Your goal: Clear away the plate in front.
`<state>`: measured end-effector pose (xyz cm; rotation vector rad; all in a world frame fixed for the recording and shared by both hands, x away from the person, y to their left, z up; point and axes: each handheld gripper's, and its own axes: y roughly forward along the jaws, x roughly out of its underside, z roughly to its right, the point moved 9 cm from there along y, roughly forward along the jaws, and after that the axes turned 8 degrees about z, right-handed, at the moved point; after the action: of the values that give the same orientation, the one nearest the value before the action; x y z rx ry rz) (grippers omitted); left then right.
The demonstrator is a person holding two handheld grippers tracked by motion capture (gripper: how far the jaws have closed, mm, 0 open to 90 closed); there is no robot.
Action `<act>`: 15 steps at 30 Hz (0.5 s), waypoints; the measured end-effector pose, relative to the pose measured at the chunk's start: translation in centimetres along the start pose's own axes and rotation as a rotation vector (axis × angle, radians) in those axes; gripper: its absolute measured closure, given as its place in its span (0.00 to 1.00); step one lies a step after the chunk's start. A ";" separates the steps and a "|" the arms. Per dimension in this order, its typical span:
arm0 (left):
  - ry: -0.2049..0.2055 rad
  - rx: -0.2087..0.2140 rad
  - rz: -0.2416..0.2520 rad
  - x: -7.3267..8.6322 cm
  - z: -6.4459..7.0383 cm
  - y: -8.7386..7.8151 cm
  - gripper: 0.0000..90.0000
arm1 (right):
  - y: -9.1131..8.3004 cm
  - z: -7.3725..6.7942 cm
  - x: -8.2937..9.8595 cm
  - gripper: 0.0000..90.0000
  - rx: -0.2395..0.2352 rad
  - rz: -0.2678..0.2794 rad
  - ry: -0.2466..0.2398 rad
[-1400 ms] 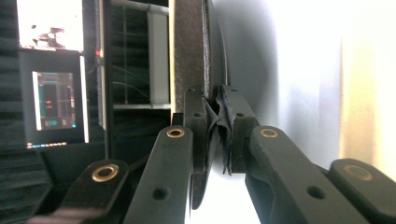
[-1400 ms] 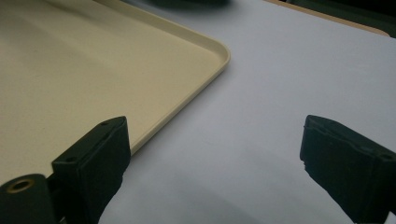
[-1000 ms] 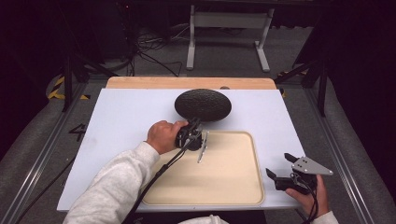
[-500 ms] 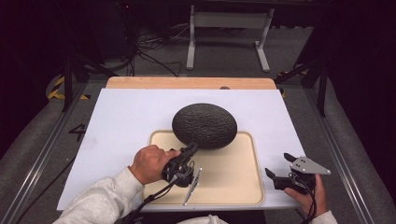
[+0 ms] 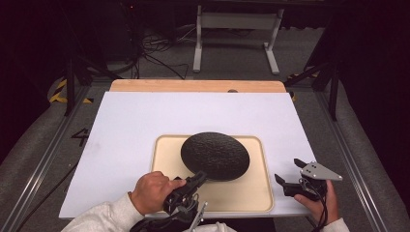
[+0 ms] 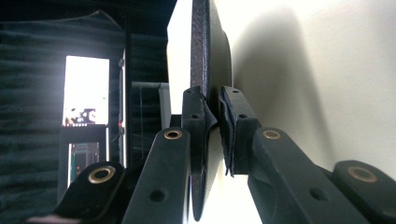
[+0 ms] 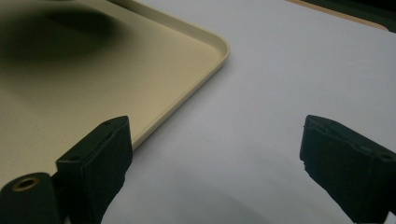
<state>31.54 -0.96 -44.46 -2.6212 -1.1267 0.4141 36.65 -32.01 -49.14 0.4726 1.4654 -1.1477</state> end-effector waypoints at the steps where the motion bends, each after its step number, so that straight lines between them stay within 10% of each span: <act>1: -0.005 0.010 0.000 -0.1 0.4 0.0 0.91 | 0.0 0.0 0.0 0.11 0.001 -0.001 0.000; 15: -0.058 0.091 -0.040 2.4 3.6 0.6 0.94 | 0.0 0.0 0.1 0.10 0.003 -0.001 -0.003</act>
<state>32.27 0.84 -48.39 -2.5193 -1.1481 0.5234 36.67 -32.06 -49.19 0.4718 1.4617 -1.1512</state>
